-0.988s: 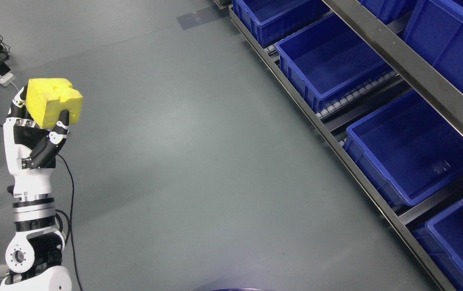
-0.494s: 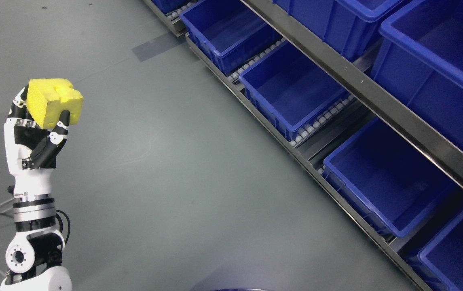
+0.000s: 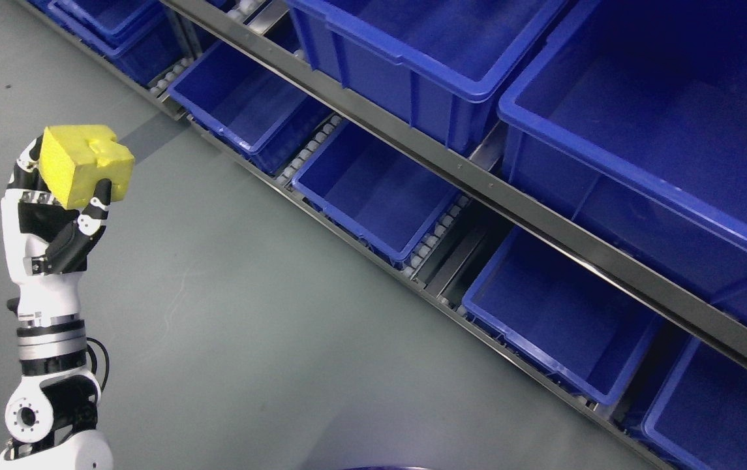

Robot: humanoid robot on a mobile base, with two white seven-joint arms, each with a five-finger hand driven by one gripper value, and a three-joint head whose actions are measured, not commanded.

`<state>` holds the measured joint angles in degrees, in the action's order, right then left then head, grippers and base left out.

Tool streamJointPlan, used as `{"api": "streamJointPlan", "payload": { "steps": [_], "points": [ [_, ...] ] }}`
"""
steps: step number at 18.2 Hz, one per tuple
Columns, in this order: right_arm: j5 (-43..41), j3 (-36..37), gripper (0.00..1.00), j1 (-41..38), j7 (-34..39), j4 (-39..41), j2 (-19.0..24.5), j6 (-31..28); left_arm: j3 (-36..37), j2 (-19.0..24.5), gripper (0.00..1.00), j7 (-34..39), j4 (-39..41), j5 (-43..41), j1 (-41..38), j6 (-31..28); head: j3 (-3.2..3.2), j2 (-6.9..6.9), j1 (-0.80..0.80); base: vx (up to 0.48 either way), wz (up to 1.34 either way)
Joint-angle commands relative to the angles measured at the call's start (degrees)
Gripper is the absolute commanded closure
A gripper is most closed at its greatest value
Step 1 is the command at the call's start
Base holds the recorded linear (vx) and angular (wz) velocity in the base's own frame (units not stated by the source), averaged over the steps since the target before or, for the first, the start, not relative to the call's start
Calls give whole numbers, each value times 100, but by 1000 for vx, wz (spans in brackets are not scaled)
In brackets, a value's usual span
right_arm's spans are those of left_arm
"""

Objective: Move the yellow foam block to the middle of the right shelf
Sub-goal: 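Hold the cube up in the left hand while turning toward the blue bins, then extend the left hand over the upper blue bin and open it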

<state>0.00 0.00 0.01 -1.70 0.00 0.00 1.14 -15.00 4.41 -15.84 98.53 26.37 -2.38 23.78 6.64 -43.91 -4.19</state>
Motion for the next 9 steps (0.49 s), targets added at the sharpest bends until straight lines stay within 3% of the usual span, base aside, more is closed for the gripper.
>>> {"api": "streamJointPlan", "payload": {
  "steps": [1,5,9],
  "points": [
    [18,70,0,-133,3,100,-100,0,-38,463,66,-103,0,0,10,346,0,0,0,266,-452],
    [18,70,0,-141,3,100,-100,0,-161,1033,67,-103,0,0,438,592,0,0,0,230,-411],
    [18,70,0,-141,3,100,-100,0,-66,1982,70,-103,0,17,1904,322,0,0,0,166,-279]
  ]
}}
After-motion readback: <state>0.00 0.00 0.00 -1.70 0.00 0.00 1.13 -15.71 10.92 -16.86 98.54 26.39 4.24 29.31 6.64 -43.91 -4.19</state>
